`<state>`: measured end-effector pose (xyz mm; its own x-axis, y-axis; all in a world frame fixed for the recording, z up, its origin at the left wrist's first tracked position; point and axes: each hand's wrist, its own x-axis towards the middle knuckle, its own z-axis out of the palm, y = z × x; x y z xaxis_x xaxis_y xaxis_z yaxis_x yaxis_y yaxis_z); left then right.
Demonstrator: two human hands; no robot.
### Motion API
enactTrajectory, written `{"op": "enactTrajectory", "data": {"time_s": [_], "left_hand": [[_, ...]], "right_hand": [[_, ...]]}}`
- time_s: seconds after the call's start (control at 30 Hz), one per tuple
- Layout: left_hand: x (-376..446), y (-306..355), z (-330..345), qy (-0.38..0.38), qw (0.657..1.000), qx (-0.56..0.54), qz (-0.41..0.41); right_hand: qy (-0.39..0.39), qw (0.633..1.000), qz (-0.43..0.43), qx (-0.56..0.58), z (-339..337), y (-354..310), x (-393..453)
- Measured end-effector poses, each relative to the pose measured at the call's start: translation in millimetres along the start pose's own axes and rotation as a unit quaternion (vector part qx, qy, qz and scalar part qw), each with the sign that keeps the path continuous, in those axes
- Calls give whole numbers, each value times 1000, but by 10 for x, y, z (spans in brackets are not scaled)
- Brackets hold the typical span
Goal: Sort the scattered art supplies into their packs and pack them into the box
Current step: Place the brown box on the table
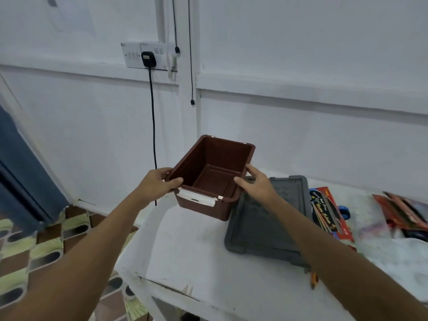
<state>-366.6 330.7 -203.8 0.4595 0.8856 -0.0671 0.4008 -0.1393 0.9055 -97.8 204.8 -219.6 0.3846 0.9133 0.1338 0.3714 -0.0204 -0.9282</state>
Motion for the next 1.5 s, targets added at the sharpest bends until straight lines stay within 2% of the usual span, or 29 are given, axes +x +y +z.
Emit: {"op": "enactTrajectory", "data": {"time_s": [0.07, 0.13, 0.2, 0.27, 0.33, 0.43, 0.53, 0.63, 0.67, 0.73, 0.8, 0.83, 0.9, 0.97, 1.07, 1.27, 1.37, 1.43, 1.5], "left_hand": [[92, -10, -109, 107, 990, 94, -17], [116, -22, -159, 223, 961, 160, -23], [68, -13, -65, 263, 953, 147, -27], [17, 2, 106, 246, 962, 113, -41], [-4, 27, 241, 211, 968, 115, -75], [91, 52, 248, 156, 970, 149, -113], [251, 52, 58, 113, 975, 164, -94], [400, 104, -170, 65, 987, 130, -63], [450, 125, -198, 73, 985, 148, -50], [526, 159, -166, 140, 968, 205, -23], [561, 186, -51, 200, 954, 213, -57], [555, 199, 16, 199, 950, 223, -88], [545, 222, 112, 142, 941, 285, -117], [577, 241, 139, 96, 937, 324, -82], [709, 215, 92, 56, 955, 292, -17], [891, 201, 76, -12, 970, 241, 15], [914, 200, 108, 13, 958, 285, 33], [842, 233, 178, 101, 945, 299, 87], [607, 334, 358, 196, 933, 257, 159]], "right_hand": [[-27, 999, 6, -38, -41, -6, 4], [-39, 996, -14, -83, -58, -42, 2], [25, 988, -58, -139, -38, -51, 74], [77, 981, -79, -161, -24, -41, 229], [40, 975, -78, -205, -33, -32, 419], [-42, 964, -28, -262, -57, -30, 623], [-48, 963, 7, -265, -100, -29, 709], [-57, 972, 13, -227, -187, -44, 685], [-61, 979, 18, -194, -213, -38, 662], [-44, 985, 20, -168, -257, -16, 608], [-22, 983, 10, -184, -282, 8, 544], [-19, 981, 6, -191, -287, 8, 508], [-12, 979, -3, -203, -301, 16, 455], [-4, 975, -8, -222, -316, 9, 412], [27, 968, 8, -248, -374, -4, 331], [48, 975, 4, -216, -470, 37, 146], [45, 975, -8, -218, -479, 44, 90], [54, 976, -11, -209, -499, 40, 22], [72, 978, -7, -196, -558, 36, -98]]}}
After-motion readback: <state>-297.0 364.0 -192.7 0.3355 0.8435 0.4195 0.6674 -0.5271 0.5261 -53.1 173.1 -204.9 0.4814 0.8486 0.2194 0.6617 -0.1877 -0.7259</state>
